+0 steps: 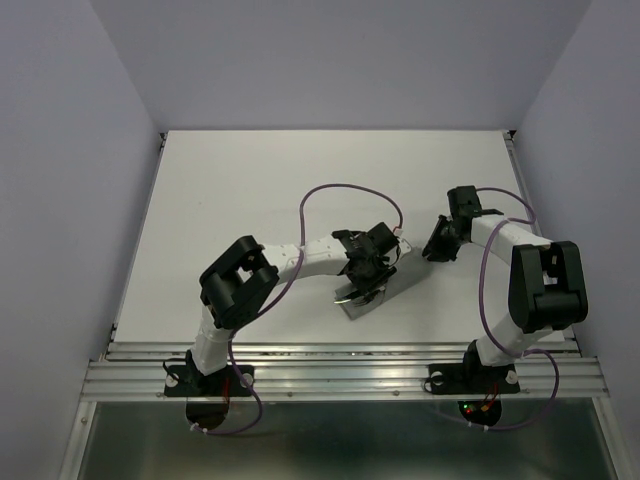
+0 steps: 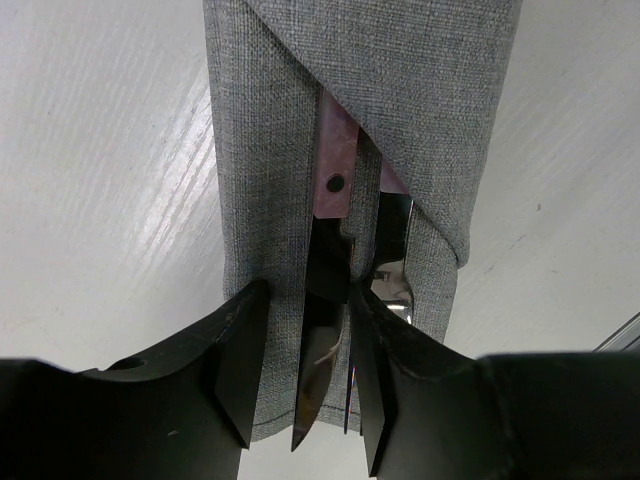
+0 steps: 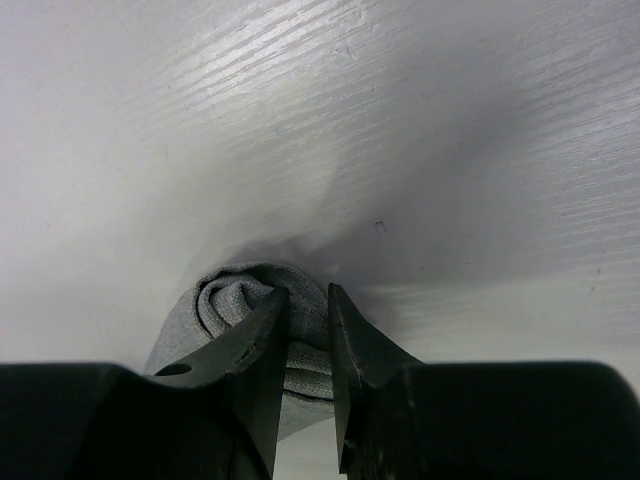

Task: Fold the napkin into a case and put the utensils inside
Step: Stuff the knife into the folded napkin.

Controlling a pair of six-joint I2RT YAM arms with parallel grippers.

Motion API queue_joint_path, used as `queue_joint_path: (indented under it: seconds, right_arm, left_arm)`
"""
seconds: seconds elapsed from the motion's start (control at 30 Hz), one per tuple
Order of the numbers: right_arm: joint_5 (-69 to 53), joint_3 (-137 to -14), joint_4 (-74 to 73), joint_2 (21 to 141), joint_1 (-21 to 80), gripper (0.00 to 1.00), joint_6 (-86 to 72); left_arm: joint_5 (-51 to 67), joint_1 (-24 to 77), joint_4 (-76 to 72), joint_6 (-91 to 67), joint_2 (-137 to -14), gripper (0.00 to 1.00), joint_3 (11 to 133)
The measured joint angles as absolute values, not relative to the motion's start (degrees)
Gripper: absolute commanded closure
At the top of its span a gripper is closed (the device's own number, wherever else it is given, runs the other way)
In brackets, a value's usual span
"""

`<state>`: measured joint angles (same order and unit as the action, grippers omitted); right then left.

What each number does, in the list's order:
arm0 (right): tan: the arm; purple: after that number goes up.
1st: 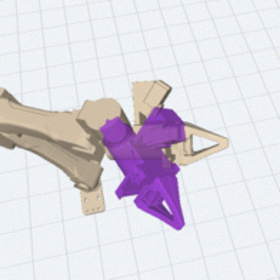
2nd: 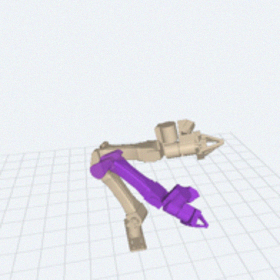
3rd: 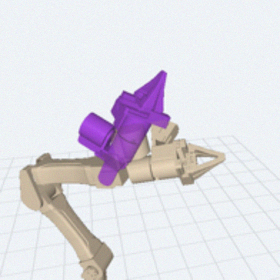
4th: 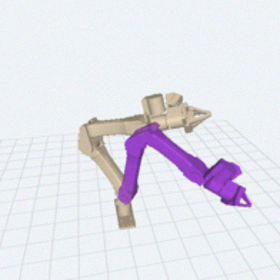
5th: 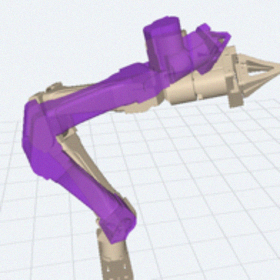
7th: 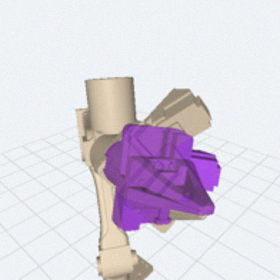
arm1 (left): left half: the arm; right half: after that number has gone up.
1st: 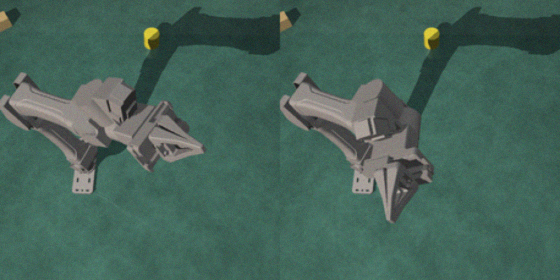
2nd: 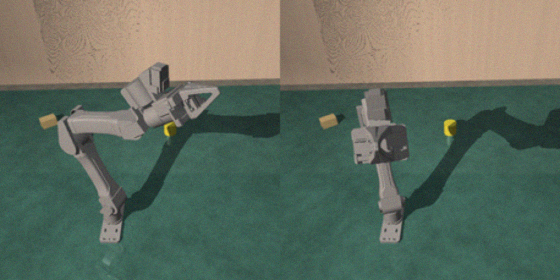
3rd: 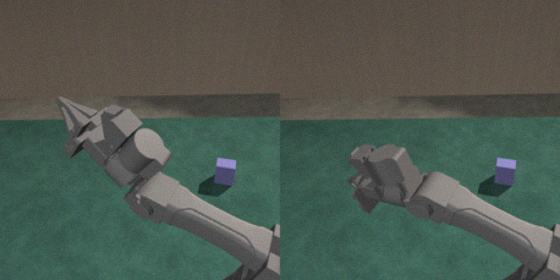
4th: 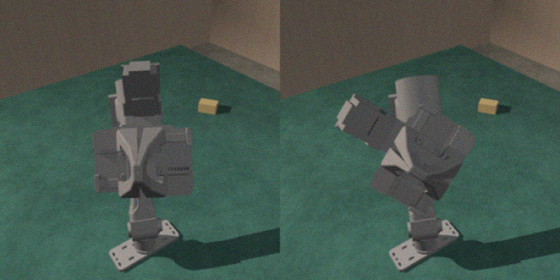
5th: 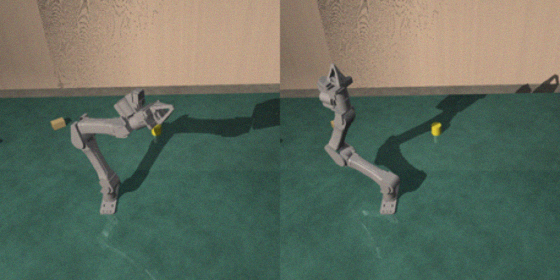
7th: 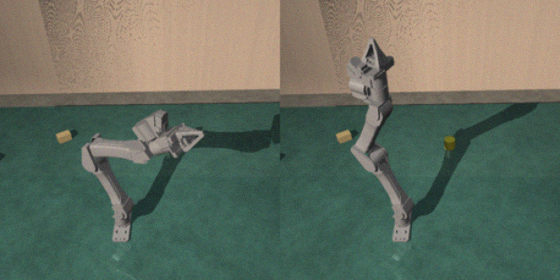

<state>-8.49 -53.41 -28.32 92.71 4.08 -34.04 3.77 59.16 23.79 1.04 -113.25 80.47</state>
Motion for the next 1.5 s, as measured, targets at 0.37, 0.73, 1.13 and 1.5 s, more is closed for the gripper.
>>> queue_joint_path:
  seconds: [0.37,0.73,1.13,1.5]
  right_arm:
    - [-8.8,-53.4,-28.3,92.7,4.1,0.72,-34.0]
    - [-8.9,-52.7,-28.3,92.7,4.1,0.72,-34.1]
    - [-8.9,-52.6,-28.3,92.2,4.1,0.72,-34.1]
    - [-9.0,-52.4,-28.3,91.9,4.1,0.72,-34.1]
  left_arm:
    - [2.5,59.5,23.8,1.0,-113.3,0.58,80.3]
    - [-0.1,61.1,23.8,1.0,-113.3,0.68,80.2]
    - [0.6,61.1,23.9,0.9,-113.3,0.75,80.8]
    - [2.5,61.1,24.3,1.1,-114.4,0.83,85.0]
